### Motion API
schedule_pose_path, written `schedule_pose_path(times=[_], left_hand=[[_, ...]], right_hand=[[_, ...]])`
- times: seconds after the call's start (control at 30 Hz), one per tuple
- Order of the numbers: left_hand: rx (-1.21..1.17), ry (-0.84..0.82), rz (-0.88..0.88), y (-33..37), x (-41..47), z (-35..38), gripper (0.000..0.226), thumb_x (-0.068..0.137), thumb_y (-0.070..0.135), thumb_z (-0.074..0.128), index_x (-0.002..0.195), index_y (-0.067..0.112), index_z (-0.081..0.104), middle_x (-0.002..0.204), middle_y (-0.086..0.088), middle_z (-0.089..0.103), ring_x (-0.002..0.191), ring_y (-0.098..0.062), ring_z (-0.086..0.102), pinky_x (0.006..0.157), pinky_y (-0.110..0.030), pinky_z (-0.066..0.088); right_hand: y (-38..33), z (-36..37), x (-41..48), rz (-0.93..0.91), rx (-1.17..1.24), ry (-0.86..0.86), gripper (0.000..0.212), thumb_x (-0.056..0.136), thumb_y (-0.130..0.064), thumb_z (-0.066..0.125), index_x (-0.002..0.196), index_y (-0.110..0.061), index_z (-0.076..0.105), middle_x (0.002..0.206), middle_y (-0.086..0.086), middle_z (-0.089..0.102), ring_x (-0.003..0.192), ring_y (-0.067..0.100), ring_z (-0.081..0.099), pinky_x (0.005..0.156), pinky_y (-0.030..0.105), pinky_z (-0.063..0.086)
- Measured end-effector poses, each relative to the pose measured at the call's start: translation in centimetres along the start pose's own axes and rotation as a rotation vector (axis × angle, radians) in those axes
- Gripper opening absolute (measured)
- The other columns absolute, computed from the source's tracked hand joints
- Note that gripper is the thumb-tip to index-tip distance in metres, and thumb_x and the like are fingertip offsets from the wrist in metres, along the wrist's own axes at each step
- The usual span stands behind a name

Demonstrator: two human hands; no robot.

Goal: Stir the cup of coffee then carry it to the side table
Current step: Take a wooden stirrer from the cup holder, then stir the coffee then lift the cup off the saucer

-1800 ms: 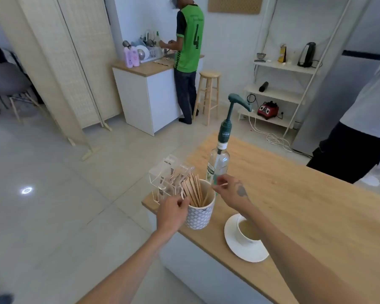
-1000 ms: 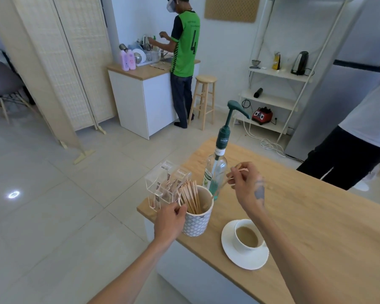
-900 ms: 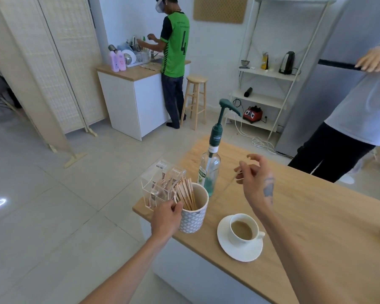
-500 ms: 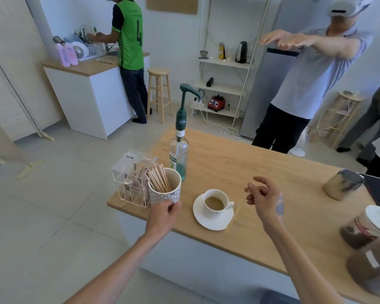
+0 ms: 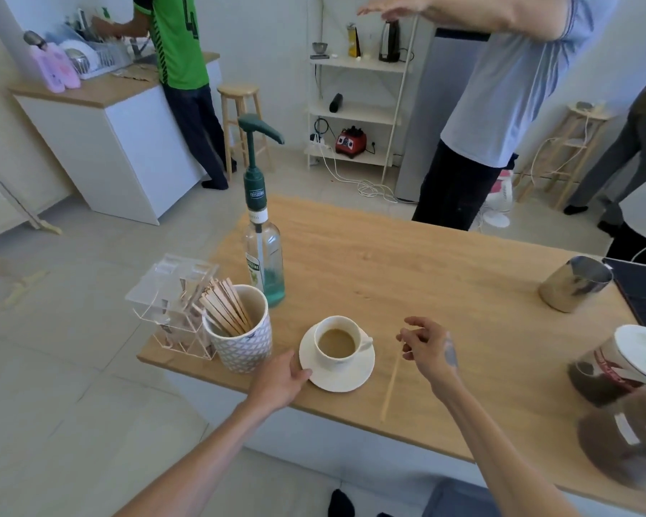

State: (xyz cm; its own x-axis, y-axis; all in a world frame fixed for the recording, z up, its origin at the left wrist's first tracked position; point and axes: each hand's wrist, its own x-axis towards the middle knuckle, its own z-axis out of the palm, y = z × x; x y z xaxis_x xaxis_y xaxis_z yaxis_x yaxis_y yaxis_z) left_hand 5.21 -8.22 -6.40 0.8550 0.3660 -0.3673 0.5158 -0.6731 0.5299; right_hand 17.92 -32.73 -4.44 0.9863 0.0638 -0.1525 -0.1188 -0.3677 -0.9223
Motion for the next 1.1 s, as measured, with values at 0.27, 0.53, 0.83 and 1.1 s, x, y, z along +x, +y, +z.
schedule_pose_path(times=[0.27, 0.53, 0.83, 1.1], left_hand=[[-0.003, 0.046, 0.005, 1.1, 2.6, 1.3, 0.071, 0.088, 0.037, 0.080, 0.151, 0.026, 0.050, 0.139, 0.001, 0.067, 0.129, -0.026, 0.062, 0.109, -0.041, 0.050], [0.030, 0.056, 0.057, 0.9, 3.7, 1.5, 0.077, 0.085, 0.034, 0.083, 0.154, 0.027, 0.049, 0.129, -0.001, 0.074, 0.122, -0.025, 0.067, 0.103, -0.042, 0.054], [0.063, -0.001, 0.148, 1.7, 5.0, 1.2, 0.066, 0.089, 0.032, 0.079, 0.149, 0.029, 0.053, 0.121, 0.001, 0.076, 0.114, -0.023, 0.070, 0.092, -0.038, 0.056], [0.129, -0.026, 0.173, 1.7, 5.7, 1.4, 0.076, 0.090, 0.040, 0.077, 0.158, 0.029, 0.044, 0.126, 0.000, 0.074, 0.117, -0.023, 0.069, 0.096, -0.040, 0.056]], right_hand=[[1.8, 2.2, 4.5, 0.054, -0.013, -0.181, 0.025, 0.089, -0.006, 0.069, 0.114, -0.010, 0.067, 0.084, 0.010, 0.068, 0.067, 0.020, 0.064, 0.064, 0.028, 0.061], [2.4, 3.4, 6.8, 0.032, -0.070, -0.272, 0.027, 0.086, -0.003, 0.070, 0.111, -0.011, 0.070, 0.082, 0.005, 0.063, 0.066, 0.016, 0.065, 0.074, 0.044, 0.064], [2.8, 4.2, 8.3, 0.058, -0.106, -0.272, 0.027, 0.083, 0.000, 0.072, 0.104, -0.017, 0.070, 0.084, 0.006, 0.064, 0.062, 0.015, 0.065, 0.071, 0.043, 0.064], [3.1, 4.5, 8.0, -0.008, -0.232, -0.279, 0.026, 0.079, -0.002, 0.076, 0.098, -0.018, 0.069, 0.077, -0.003, 0.065, 0.070, 0.013, 0.062, 0.076, 0.040, 0.060]])
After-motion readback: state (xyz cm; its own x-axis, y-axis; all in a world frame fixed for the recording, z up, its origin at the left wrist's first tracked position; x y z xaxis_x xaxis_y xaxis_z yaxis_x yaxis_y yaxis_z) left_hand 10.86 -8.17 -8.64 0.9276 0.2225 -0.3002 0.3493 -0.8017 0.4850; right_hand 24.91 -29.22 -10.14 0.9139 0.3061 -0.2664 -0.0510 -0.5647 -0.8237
